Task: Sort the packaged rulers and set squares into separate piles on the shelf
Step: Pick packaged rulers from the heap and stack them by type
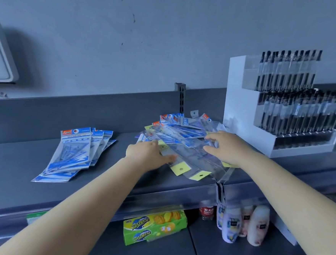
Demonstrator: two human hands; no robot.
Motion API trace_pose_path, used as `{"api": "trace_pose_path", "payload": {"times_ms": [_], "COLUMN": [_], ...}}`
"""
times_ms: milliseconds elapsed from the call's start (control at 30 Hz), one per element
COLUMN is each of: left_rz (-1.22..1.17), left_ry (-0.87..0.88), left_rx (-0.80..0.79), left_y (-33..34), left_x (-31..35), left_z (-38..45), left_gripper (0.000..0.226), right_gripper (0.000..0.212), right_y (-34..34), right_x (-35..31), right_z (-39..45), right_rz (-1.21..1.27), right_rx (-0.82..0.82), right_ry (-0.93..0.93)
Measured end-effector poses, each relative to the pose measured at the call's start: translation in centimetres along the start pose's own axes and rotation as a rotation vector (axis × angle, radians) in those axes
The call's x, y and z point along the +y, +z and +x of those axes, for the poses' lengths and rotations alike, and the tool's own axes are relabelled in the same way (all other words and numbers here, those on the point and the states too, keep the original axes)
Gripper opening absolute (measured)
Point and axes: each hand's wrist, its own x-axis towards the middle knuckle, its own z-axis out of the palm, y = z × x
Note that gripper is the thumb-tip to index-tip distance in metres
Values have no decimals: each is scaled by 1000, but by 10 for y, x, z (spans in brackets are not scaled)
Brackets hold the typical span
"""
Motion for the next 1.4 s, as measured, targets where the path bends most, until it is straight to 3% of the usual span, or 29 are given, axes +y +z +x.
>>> {"api": "trace_pose_path", "payload": {"times_ms": [100, 200, 400, 500, 600, 667, 800, 900, 1100, 1400], "left_rz": [-75, -198, -549, -715, -903, -1090, -1163, -1229, -1271, -1380], "left_ry": [-66, -104, -162, -187, -218, -258, -296, -344, -339, -326], "left_rx": [-21, -3, 40, 59, 42, -2, -10, -18, -2, 82], "left_y": [4, 5, 10, 9, 8, 6, -4, -9, -15, -30], "left_x": [-3, -8, -23, -24, -28, -33, -43, -47, -53, -85], "left_z": [8, 14, 26, 31, 34, 35, 30, 23, 10, -23], "left_gripper": [79, 71, 73, 71, 70, 61, 20, 11, 5, 7], "right_gripper": [49, 51, 44, 43, 55, 63, 72, 64, 18, 10], "right_y": [1, -1, 1, 7, 9, 10, 9, 8, 0, -35], "right_x": [1, -3, 17, 26, 33, 36, 36, 33, 21, -38], "right_z": [7, 18, 40, 41, 42, 43, 42, 40, 38, 26], "right_rz": [56, 66, 127, 295, 435, 475, 498, 481, 574, 967], "right_rx": [-12, -25, -10, 29, 84, 103, 67, 89, 243, 340], "right_ry": [-7, -5, 153, 145, 181, 225, 275, 271, 182, 42]}}
